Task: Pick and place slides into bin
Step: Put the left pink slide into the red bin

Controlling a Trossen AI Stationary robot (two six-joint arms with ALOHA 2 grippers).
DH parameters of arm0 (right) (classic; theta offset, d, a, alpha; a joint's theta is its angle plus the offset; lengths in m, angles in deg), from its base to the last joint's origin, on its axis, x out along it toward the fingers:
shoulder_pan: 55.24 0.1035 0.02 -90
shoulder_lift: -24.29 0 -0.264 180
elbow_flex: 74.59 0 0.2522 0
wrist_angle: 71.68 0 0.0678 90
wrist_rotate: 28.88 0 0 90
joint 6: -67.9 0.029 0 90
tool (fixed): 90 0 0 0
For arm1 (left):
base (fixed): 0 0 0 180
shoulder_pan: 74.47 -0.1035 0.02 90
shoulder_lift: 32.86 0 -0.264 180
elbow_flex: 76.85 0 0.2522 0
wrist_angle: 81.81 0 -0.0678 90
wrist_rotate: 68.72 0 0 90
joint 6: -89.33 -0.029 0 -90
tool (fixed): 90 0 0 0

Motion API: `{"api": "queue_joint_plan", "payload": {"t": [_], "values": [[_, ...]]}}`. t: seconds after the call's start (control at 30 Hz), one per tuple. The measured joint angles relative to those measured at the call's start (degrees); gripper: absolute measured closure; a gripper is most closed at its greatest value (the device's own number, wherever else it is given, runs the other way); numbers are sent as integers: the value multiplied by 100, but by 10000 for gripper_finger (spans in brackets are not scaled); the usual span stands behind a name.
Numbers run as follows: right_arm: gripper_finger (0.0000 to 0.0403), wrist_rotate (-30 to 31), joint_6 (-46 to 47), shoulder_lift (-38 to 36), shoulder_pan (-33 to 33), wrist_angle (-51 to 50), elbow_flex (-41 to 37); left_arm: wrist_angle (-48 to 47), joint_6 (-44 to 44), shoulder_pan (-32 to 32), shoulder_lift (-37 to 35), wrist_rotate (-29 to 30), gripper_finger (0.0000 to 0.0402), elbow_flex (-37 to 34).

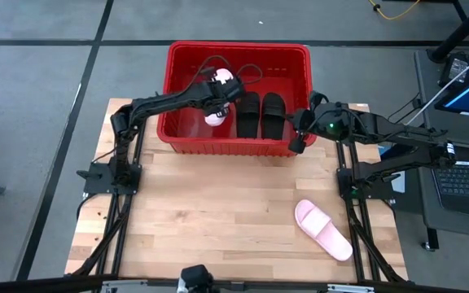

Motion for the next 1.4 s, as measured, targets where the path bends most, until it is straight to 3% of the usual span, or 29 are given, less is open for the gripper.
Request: {"api": "queue_joint_plan", "payload": {"t": [0.5, 0.8, 1.4], "values": [[394, -4, -12, 0, 0, -348, 0, 1248, -13, -215, 119, -355, 398, -1048], [393, -4, -5, -2, 0, -341, 0, 2038, -231, -309, 281, -476, 398, -1314], [393, -2, -3, -2, -4, -343, 0, 2046, -366, -344, 731, -990, 398, -1391]]}}
